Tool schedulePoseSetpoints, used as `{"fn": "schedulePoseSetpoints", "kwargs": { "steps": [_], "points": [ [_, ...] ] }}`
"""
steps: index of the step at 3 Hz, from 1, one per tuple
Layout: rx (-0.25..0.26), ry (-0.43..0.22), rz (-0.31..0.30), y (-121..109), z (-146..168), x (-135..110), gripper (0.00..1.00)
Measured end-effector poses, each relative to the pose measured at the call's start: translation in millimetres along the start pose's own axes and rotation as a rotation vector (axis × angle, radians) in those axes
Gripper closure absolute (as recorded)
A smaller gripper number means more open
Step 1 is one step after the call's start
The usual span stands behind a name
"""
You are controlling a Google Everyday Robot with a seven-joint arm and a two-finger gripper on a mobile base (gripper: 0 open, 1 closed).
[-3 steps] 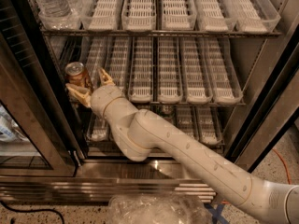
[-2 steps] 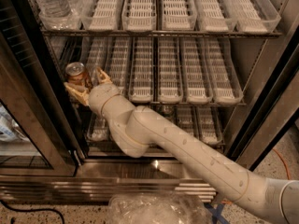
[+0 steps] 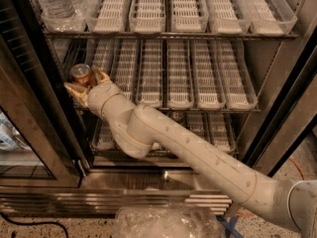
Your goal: Pick orange can from middle shelf of fridge
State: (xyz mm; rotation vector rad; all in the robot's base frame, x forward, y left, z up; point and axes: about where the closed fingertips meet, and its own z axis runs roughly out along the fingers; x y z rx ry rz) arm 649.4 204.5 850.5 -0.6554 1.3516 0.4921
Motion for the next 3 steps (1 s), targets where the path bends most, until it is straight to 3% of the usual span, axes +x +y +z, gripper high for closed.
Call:
{"fn": "schedulePoseSetpoints", "kwargs": {
  "steps": [1,3],
  "points": [
    [-0.007,0.01,-0.019,-0.6,13.7,-0.7,0.32],
    [-0.007,0.01,-0.019,-0.8,13.9,-0.7,0.74]
  ]
}}
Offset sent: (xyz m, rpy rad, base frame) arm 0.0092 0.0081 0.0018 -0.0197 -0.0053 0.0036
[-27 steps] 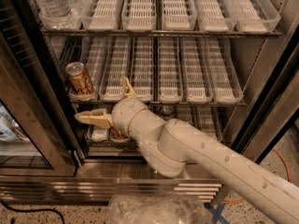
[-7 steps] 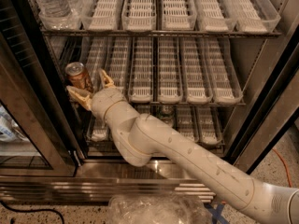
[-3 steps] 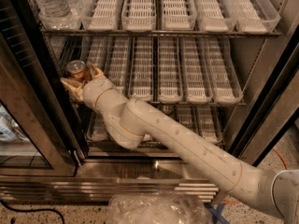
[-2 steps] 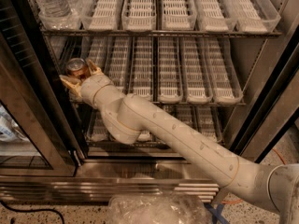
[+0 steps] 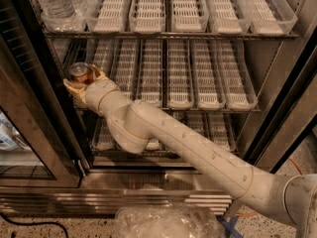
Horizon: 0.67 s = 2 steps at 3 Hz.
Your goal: Pick orange can from middle shelf of fridge
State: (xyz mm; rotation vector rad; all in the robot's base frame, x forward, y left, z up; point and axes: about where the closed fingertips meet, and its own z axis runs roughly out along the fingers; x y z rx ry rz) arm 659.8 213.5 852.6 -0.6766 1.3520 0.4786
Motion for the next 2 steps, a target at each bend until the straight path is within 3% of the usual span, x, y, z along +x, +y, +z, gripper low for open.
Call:
{"fn": "schedulePoseSetpoints", "kwargs": {
  "steps": [1,2],
  "points": [
    [-0.006,-0.033,-0.015,4,-4,-7,0.97],
    [-0.016,-0.094,-0.029,4,-11,-25,1.0]
  ]
}}
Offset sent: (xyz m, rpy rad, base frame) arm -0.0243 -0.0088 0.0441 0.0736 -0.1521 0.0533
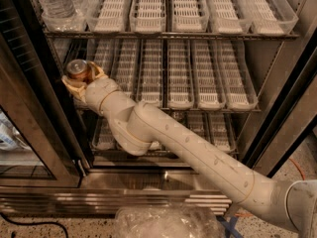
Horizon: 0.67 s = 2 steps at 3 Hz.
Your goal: Pick orange can from middle shelf of fridge
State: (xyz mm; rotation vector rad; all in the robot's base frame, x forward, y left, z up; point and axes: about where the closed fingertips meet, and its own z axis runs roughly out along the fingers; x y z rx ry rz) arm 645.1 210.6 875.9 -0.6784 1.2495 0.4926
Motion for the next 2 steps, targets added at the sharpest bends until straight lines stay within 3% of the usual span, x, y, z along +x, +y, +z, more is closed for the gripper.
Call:
{"fn": "schedulePoseSetpoints", "kwargs": {
  "steps": [2],
  "points": [
    [0.004,-0.115,-0.013,-5,-24,-36,1.0]
  ]
}}
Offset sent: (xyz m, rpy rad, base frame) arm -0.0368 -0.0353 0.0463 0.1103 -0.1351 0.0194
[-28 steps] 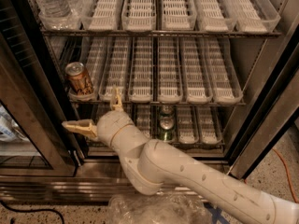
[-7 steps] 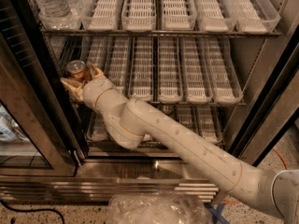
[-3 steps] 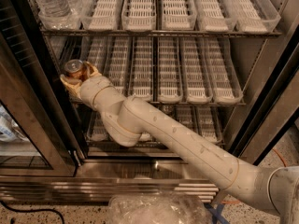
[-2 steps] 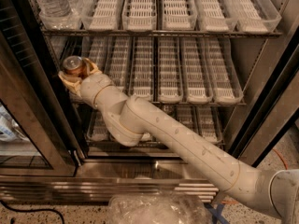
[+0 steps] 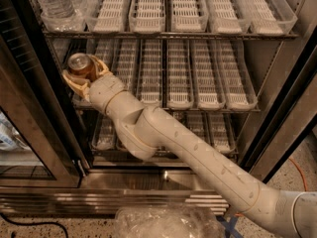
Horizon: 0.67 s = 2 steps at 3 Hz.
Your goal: Pick orange can from middle shelf of fridge
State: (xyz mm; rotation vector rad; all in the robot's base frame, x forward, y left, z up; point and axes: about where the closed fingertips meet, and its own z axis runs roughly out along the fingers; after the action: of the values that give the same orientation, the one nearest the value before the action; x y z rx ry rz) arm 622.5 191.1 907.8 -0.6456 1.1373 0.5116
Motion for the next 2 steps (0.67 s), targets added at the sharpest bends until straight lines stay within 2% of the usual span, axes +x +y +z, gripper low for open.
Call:
{"fn": "schedulePoseSetpoints", "kwargs": {
  "steps": [1,2],
  "points": [
    [-0.015,-0.033,-0.012,-2,-17,-16,1.0],
    [-0.058,-0.027,-0.025,-8,-42,-26,1.0]
  ]
}}
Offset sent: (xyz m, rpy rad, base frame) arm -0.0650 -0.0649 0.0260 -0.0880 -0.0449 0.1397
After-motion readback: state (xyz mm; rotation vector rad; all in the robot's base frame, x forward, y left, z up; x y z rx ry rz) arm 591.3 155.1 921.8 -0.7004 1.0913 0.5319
